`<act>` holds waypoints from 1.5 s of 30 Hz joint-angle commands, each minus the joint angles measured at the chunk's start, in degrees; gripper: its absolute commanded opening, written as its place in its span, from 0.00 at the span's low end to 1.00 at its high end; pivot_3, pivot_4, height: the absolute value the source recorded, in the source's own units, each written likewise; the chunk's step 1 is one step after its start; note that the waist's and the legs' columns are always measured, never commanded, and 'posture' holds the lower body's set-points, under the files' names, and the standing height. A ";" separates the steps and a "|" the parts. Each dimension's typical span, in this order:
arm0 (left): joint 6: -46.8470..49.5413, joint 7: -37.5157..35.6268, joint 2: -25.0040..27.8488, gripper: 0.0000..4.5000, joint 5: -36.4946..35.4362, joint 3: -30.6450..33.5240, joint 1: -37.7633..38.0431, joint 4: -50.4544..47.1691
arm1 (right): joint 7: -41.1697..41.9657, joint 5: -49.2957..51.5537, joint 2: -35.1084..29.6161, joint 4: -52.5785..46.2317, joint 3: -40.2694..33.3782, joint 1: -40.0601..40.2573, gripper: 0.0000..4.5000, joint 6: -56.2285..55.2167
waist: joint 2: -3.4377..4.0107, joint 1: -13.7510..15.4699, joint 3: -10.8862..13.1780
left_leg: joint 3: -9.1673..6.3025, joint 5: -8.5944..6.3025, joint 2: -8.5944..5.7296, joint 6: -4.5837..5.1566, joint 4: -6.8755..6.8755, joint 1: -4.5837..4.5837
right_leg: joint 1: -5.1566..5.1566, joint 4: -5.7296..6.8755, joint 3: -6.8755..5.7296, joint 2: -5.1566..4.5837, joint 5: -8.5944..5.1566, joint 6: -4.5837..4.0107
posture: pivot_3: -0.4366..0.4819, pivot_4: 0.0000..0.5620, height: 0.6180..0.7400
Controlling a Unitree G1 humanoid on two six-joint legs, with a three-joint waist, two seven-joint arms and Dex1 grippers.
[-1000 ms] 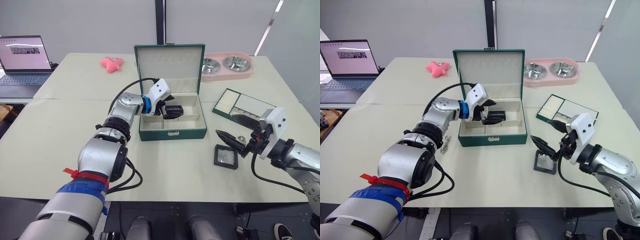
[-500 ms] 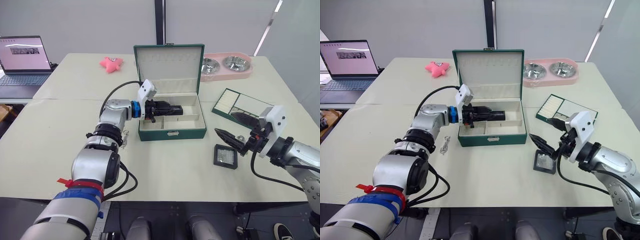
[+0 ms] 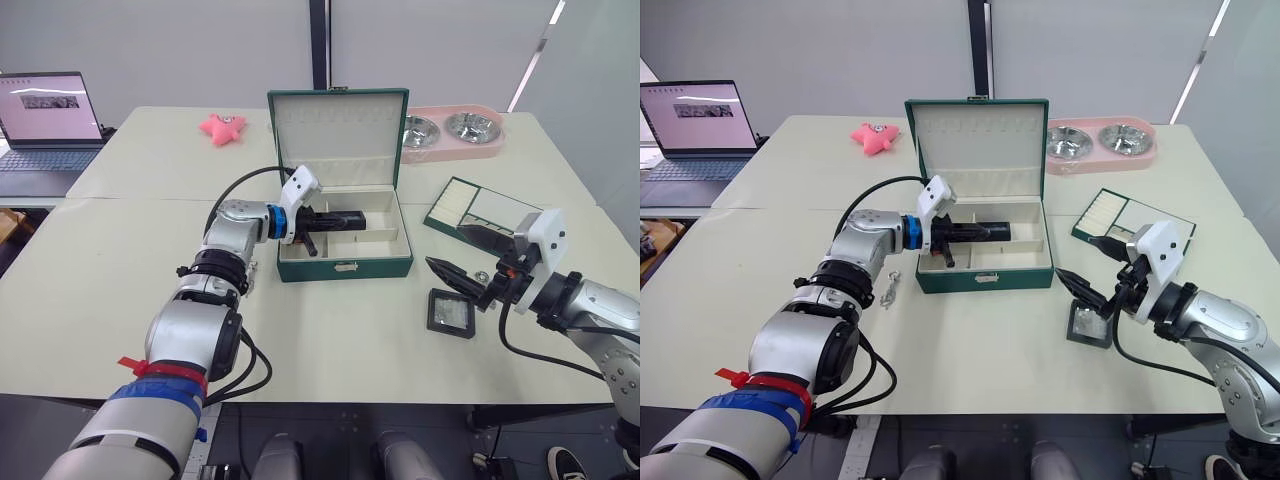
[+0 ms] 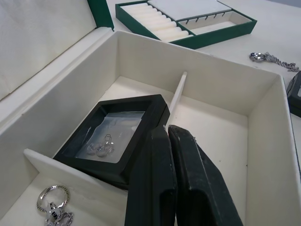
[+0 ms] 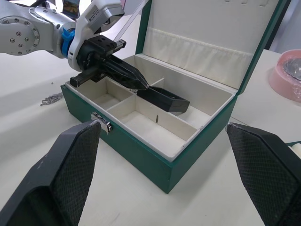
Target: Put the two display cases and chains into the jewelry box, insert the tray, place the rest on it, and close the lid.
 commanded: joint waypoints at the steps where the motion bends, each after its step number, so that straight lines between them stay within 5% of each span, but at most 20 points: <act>1: -1.56 1.10 -0.44 0.01 0.92 -0.99 -0.23 -1.07 | -0.18 0.61 0.05 -1.42 -0.80 -0.44 1.00 -0.79 | 0.00 0.00 0.00 | 0.00 0.00 0.00 0.00 0.00 0.00 | 0.00 0.00 0.00 0.00 0.00 0.00 | 0.48 0.27 1.00; 23: -4.02 7.60 -2.07 0.01 3.17 -2.28 -1.77 2.33 | -0.89 0.52 0.16 -1.82 -0.95 -0.03 1.00 -0.64 | 0.00 0.06 0.00 | 0.01 0.00 -0.01 0.00 0.00 0.01 | 0.01 0.02 0.01 0.00 0.00 0.00 | 0.48 0.27 1.00; 36: -1.48 0.27 -2.60 0.01 -2.56 1.36 -2.60 -0.14 | -0.86 0.64 0.48 -1.45 -1.03 0.35 1.00 -1.25 | 0.00 0.08 0.00 | 0.01 0.00 -0.01 0.00 0.02 0.01 | 0.00 0.05 0.00 0.01 0.00 0.00 | 0.48 0.27 1.00; 45: 15.19 -10.63 0.87 0.52 -13.55 4.98 1.27 -19.17 | 2.52 1.36 -1.00 2.56 -4.65 1.11 1.00 -2.33 | 0.00 -0.13 0.00 | 0.01 0.00 0.01 -0.01 0.01 0.01 | 0.00 0.06 0.03 0.02 0.00 0.00 | 0.48 0.27 1.00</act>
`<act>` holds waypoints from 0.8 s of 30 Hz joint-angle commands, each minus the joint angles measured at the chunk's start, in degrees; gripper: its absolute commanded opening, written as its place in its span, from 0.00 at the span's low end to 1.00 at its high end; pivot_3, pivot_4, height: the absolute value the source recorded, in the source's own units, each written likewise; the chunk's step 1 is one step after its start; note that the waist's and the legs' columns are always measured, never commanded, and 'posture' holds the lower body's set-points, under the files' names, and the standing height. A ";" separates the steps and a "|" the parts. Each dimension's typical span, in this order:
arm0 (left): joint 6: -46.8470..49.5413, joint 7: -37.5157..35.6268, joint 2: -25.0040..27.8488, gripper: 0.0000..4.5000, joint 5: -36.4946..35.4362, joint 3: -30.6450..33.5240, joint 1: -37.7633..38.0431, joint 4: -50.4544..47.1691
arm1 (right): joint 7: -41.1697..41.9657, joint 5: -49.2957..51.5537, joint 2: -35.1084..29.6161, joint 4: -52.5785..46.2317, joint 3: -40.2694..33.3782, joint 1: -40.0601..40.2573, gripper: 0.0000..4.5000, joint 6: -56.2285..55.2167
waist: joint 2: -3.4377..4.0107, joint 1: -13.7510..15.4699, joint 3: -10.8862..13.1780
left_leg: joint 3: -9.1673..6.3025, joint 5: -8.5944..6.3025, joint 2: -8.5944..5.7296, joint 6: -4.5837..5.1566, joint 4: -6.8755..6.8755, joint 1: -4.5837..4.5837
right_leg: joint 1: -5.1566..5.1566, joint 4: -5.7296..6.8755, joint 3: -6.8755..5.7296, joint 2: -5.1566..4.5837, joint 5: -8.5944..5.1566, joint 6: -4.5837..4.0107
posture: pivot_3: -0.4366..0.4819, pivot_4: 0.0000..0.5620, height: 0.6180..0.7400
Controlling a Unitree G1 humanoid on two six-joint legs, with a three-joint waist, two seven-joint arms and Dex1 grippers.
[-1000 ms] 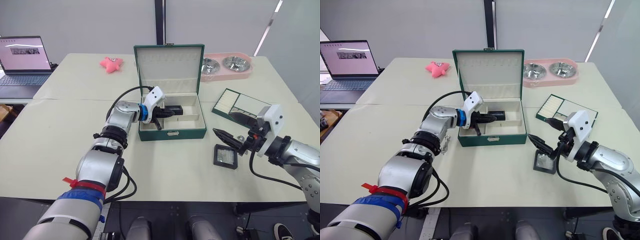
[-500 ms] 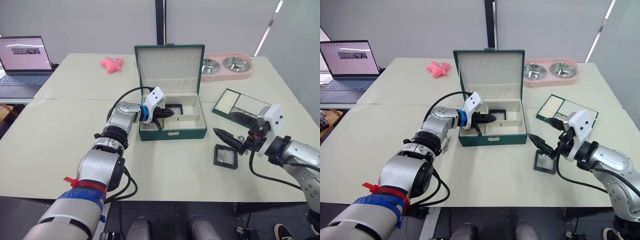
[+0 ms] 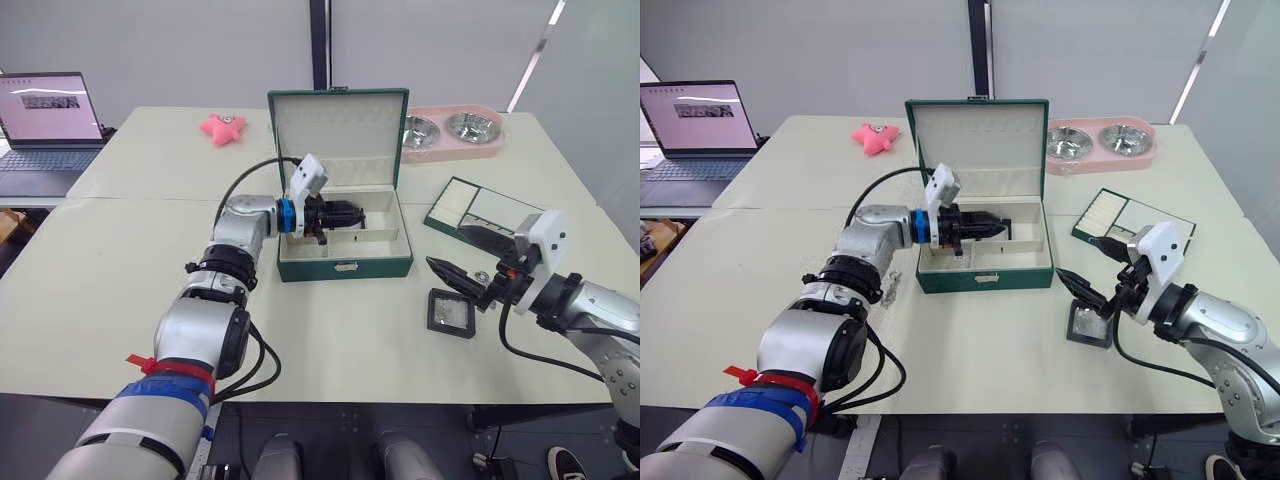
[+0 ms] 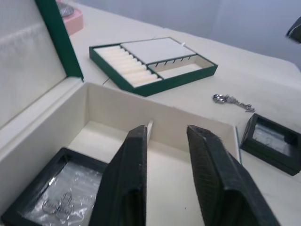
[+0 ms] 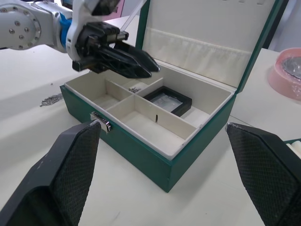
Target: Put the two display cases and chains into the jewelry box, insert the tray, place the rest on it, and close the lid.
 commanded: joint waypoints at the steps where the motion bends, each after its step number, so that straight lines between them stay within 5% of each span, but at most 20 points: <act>1: 9.82 -2.39 3.05 0.59 -6.35 2.16 3.06 -14.60 | 2.38 1.00 -1.58 1.46 -4.43 1.13 1.00 -1.99 | 0.00 -0.09 0.00 | 0.01 0.00 0.02 0.00 0.00 0.01 | 0.00 0.00 0.02 0.00 0.00 0.00 | 0.48 0.27 1.00; 7: 28.98 3.26 11.52 1.00 -17.18 8.59 13.92 -40.54 | 7.00 0.45 -3.57 7.67 -8.97 5.09 1.00 -4.23 | 0.01 -0.23 0.00 | 0.02 0.00 0.10 0.00 0.00 0.07 | 0.03 0.04 0.08 0.03 0.00 0.00 | 0.48 0.27 1.00; 17: 39.91 17.01 26.64 1.00 -23.55 26.55 38.28 -58.90 | 11.01 -4.37 -4.75 23.98 -13.16 7.58 1.00 -12.29 | 0.02 0.03 -0.01 | 0.04 -0.01 0.13 0.01 0.02 0.18 | 0.10 0.05 0.10 0.00 0.00 0.00 | 0.48 0.27 1.00; 24: 28.95 28.17 25.95 1.00 -16.96 35.15 55.86 -59.06 | 10.07 -9.33 -2.23 34.02 -11.66 7.06 1.00 -19.99 | 0.03 0.06 -0.02 | 0.08 -0.01 0.14 0.01 -0.02 0.21 | 0.08 0.02 0.14 -0.02 0.00 0.00 | 0.48 0.27 1.00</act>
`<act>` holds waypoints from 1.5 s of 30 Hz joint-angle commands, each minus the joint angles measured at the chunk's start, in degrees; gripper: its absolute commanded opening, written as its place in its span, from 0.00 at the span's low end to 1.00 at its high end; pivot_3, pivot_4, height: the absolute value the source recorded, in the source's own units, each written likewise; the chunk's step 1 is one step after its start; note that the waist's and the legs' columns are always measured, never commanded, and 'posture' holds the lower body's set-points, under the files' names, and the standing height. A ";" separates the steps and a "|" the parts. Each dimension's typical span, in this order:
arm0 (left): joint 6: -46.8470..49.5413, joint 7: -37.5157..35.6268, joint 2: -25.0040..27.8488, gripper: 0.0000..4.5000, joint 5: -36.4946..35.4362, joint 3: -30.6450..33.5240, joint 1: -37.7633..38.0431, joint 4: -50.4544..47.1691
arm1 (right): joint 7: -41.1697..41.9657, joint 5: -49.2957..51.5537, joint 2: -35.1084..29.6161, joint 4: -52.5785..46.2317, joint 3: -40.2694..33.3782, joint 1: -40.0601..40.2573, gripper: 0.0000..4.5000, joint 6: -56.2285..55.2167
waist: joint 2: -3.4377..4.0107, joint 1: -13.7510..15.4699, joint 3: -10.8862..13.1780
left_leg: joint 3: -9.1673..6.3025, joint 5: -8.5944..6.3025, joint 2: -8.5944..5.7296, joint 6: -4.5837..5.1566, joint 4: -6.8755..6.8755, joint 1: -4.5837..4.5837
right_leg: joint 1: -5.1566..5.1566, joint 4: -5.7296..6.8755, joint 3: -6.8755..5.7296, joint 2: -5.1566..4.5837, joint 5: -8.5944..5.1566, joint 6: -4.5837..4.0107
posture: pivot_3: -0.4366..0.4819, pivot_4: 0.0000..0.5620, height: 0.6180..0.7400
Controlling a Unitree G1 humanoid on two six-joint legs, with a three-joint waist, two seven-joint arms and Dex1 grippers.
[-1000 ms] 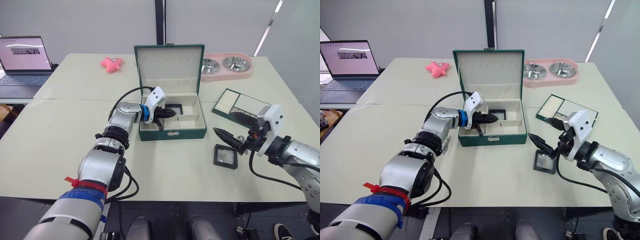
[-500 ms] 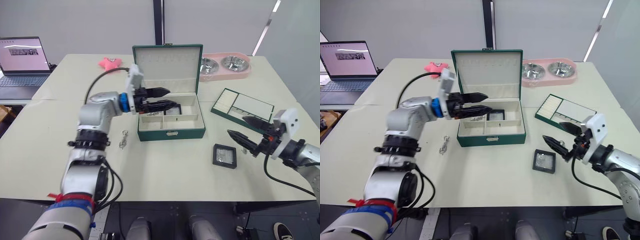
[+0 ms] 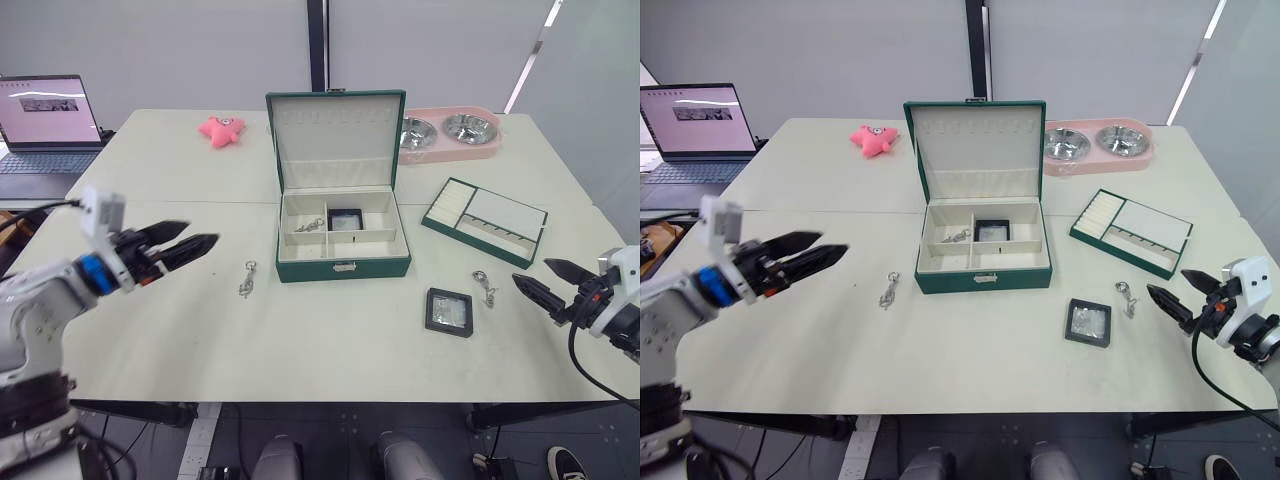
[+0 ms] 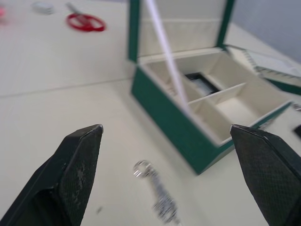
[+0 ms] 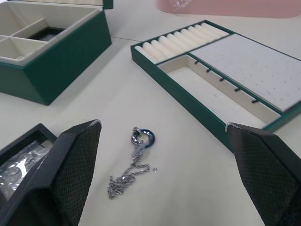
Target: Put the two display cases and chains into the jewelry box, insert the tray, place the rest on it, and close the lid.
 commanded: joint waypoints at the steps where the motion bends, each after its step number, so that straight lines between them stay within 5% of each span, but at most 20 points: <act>1: -9.52 5.85 -0.80 1.00 4.34 3.41 4.58 -0.64 | -0.92 -2.66 0.68 3.76 -0.58 -1.45 1.00 -5.79 | 0.00 0.09 0.00 | 0.02 0.00 -0.01 0.00 -0.01 0.01 | 0.01 -0.01 0.01 -0.03 0.00 0.00 | 0.48 0.27 1.00; 12: -23.76 19.70 -6.52 1.00 9.14 5.53 10.06 5.53 | -2.96 -6.00 1.97 12.71 -0.19 -4.76 1.00 -13.02 | 0.00 0.19 0.00 | 0.08 0.00 -0.04 0.00 -0.09 0.00 | 0.03 -0.10 0.01 -0.10 0.00 0.00 | 0.48 0.27 1.00; 35: -25.34 21.81 -7.50 1.00 7.18 2.73 12.53 3.31 | -1.94 -6.32 2.69 13.82 0.07 -2.84 1.00 -15.49 | 0.02 0.15 -0.02 | 0.07 0.00 -0.04 0.00 -0.10 0.01 | 0.04 -0.10 0.00 -0.09 0.00 0.00 | 0.48 0.27 1.00; 45: -19.84 24.04 -11.18 1.00 2.58 -1.05 12.15 -7.34 | 3.52 2.32 0.86 -7.51 5.64 -3.77 1.00 -2.42 | 0.04 0.03 -0.03 | 0.05 0.00 -0.01 0.00 -0.10 0.02 | 0.06 -0.09 0.00 -0.07 0.00 0.00 | 0.48 0.27 1.00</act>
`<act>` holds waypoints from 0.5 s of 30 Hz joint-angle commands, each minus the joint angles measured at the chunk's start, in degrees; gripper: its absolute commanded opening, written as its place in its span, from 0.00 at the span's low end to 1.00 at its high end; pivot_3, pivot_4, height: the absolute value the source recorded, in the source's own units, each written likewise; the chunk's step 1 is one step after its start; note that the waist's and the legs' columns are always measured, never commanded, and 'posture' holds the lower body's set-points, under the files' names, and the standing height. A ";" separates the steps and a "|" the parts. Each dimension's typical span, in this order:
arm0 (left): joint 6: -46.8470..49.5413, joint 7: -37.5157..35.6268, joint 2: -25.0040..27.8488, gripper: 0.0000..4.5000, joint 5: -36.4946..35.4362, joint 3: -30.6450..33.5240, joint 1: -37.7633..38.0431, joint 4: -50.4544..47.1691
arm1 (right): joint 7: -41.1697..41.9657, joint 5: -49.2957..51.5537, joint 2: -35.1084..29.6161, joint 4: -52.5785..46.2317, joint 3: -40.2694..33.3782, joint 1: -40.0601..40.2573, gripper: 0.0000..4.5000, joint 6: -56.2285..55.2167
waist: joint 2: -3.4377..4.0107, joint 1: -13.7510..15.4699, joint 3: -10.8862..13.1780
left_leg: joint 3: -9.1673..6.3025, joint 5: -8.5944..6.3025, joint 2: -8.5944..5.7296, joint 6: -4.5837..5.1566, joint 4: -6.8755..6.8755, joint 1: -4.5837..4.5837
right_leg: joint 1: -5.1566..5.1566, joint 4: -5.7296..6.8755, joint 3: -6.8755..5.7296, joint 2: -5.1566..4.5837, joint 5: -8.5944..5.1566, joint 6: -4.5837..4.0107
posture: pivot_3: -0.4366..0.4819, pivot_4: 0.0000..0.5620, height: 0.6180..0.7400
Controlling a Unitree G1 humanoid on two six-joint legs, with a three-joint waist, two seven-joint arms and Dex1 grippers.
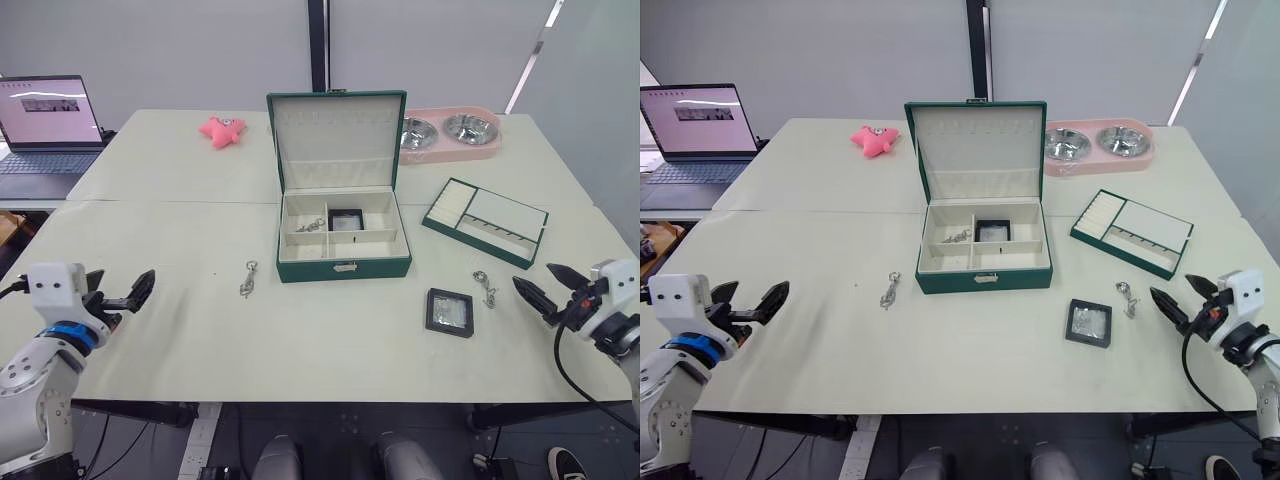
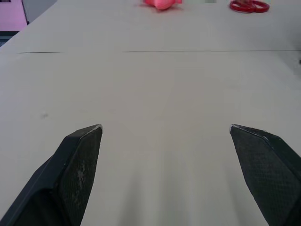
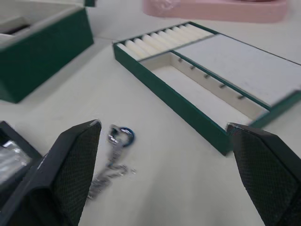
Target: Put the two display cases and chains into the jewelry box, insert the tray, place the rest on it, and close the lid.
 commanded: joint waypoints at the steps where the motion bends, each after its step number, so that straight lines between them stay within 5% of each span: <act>1: 1.75 1.90 -0.55 1.00 -1.27 -1.51 -0.66 -5.13 | 2.19 4.71 -1.68 -11.39 3.06 -1.16 1.00 6.18 | 0.00 0.04 0.00 | -0.02 0.00 0.00 0.00 0.00 0.00 | 0.00 0.00 -0.01 0.00 0.00 0.00 | 0.48 0.27 1.00; 7: 3.26 5.31 -4.75 1.00 -1.08 -7.69 -2.25 -9.14 | 4.66 6.40 -1.10 -22.74 14.02 -6.34 1.00 12.17 | -0.01 0.29 0.00 | -0.05 0.00 -0.03 0.00 0.02 -0.02 | 0.03 -0.03 -0.04 0.00 0.00 0.00 | 0.48 0.27 1.00; 15: 1.48 9.28 -10.79 1.00 1.88 -14.35 -0.95 -11.27 | 5.60 2.37 2.42 -23.77 23.57 -10.48 1.00 10.34 | -0.05 0.49 -0.02 | -0.07 0.00 -0.03 0.00 0.02 -0.05 | 0.02 -0.11 -0.05 -0.01 0.00 0.00 | 0.48 0.27 1.00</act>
